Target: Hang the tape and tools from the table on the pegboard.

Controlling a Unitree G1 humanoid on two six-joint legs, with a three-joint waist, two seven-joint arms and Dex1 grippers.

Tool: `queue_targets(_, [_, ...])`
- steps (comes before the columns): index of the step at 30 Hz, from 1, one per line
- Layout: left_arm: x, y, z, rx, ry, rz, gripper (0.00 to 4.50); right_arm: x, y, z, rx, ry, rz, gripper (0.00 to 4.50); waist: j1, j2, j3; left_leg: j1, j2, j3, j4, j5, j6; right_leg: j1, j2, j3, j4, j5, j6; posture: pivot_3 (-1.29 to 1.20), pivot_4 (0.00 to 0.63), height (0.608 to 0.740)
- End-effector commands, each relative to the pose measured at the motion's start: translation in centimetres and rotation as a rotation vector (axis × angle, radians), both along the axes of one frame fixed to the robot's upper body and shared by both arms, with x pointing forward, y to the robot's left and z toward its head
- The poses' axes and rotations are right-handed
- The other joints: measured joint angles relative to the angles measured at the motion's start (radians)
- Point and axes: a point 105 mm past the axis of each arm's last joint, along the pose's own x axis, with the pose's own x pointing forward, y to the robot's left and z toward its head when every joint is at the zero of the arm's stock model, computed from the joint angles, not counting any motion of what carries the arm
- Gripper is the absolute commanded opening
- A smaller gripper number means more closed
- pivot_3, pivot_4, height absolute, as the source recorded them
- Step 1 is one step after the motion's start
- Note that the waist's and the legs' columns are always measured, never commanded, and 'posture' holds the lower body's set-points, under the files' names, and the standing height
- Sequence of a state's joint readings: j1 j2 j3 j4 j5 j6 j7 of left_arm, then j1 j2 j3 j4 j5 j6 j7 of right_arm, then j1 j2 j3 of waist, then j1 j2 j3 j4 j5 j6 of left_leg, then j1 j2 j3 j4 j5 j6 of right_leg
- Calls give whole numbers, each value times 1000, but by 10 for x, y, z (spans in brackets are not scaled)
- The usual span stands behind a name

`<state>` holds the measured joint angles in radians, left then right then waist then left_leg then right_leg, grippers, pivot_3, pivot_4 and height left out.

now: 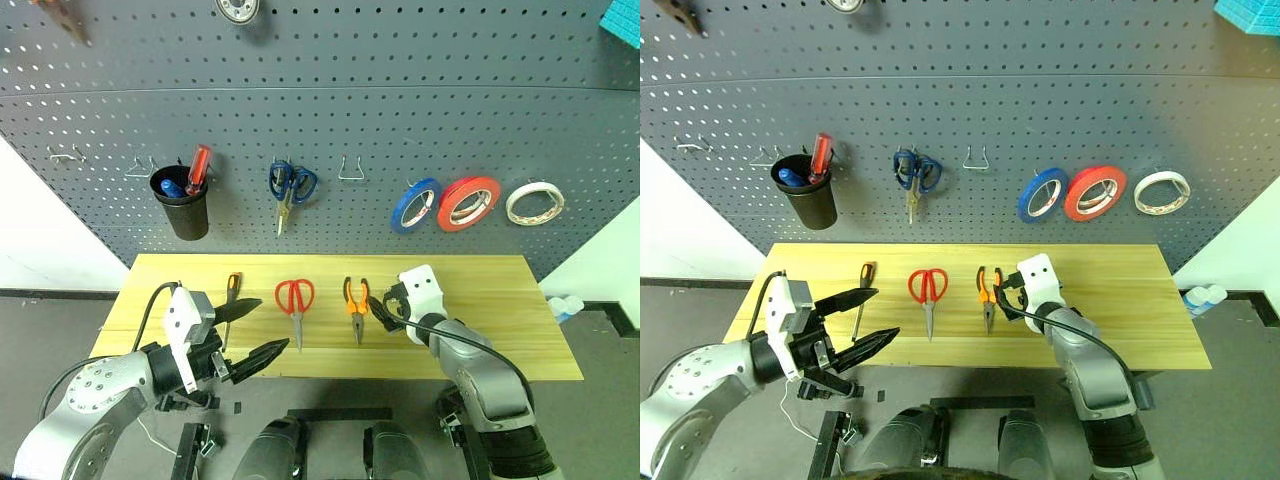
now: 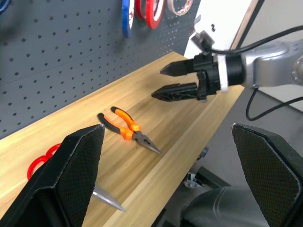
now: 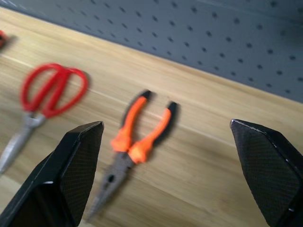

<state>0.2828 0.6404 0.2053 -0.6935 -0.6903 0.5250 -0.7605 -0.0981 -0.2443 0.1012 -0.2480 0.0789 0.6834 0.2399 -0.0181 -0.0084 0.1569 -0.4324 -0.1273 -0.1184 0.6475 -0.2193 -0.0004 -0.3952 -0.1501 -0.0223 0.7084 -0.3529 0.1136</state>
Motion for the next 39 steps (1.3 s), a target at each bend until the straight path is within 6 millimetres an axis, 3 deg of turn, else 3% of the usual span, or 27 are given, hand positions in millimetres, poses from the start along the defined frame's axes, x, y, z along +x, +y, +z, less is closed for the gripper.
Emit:
queue_targets(1, [-6, 5, 16, 9, -39, 15, 4500, 2, 9, 8, -20, -28, 14, 4468, 0, -2, 15, -1, 0, 0, 0, 0, 0, -1, 0, 0, -1, 0, 0, -26, 234, 681])
queue_targets(7, [-19, 8, 16, 17, -4, 46, 4500, 6, 15, 3, -43, -4, 6, 4468, 0, -5, 53, -11, 0, 1, 1, -2, 3, -9, 0, 0, -6, 1, 0, -26, 278, 681])
queue_targets(21, [-39, 1, 13, -4, 48, 81, 4500, 22, 43, 2, -65, -6, 29, 4468, 1, -10, 114, -14, 1, 2, 0, -3, 5, -11, 0, 0, -7, 1, 0, -7, 327, 681])
queue_targets(29, [-44, -1, 12, -6, 60, 93, 4500, 37, 58, 13, -81, -29, -24, 4468, 0, -9, 121, -19, 0, 3, 0, -3, 5, -14, 0, -1, -8, 1, 1, 5, 334, 681])
queue_targets(39, [-43, -2, 9, -3, 64, 95, 4500, 40, 67, 25, -45, 105, -174, 4468, -2, -8, 121, -22, 0, 2, -1, -3, 5, -18, 0, -1, -8, 1, 1, 3, 330, 681])
